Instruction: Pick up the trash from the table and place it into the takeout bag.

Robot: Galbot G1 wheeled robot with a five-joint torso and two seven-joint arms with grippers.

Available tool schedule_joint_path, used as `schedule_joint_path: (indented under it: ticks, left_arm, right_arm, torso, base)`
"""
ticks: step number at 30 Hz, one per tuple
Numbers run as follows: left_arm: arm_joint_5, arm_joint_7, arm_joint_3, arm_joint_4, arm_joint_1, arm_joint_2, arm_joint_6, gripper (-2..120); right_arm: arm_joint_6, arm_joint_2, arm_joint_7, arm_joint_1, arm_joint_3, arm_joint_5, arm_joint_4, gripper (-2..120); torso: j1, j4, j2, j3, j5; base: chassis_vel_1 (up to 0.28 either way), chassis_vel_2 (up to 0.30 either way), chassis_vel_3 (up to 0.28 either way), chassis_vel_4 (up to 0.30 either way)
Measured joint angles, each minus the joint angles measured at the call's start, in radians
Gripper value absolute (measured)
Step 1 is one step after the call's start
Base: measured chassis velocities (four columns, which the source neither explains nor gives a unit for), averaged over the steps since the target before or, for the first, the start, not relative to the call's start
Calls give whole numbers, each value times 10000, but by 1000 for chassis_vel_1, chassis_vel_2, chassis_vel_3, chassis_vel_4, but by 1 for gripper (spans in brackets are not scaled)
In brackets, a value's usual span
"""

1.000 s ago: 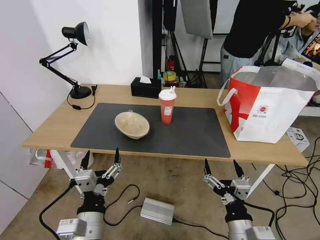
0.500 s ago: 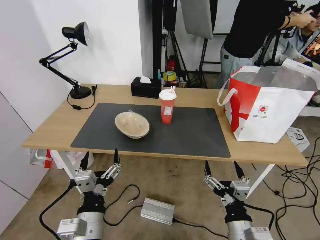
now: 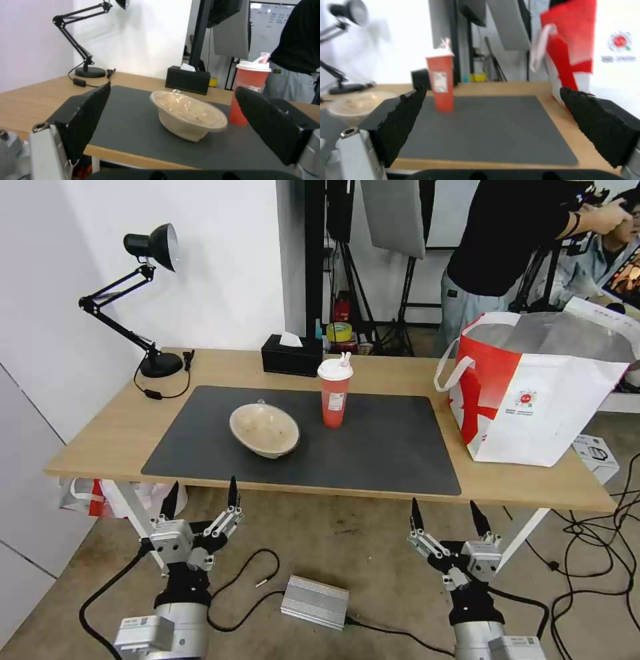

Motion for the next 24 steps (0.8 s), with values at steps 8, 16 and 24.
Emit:
schedule_joint_path:
  ticks: [8, 16, 24]
  left_arm:
    - [-1, 0, -5, 10, -17, -9, 0, 100]
    - [-1, 0, -5, 34, -21, -30, -1, 100]
    - [4, 0, 6, 38, -16, -50, -2, 100]
  right_arm:
    - [413, -219, -1206, 394, 481, 674, 156, 100]
    - [449, -598, -1801, 805, 888, 1371, 201, 100]
    - [64, -1008, -1935, 981, 1048, 2053, 356, 100]
  torso:
    - [0, 0, 0, 0, 0]
    - [0, 0, -1, 0, 1]
    - [0, -1, 0, 0, 0]
  base:
    - [0, 0, 0, 0]
    - [0, 0, 0, 0]
    - [0, 0, 0, 0]
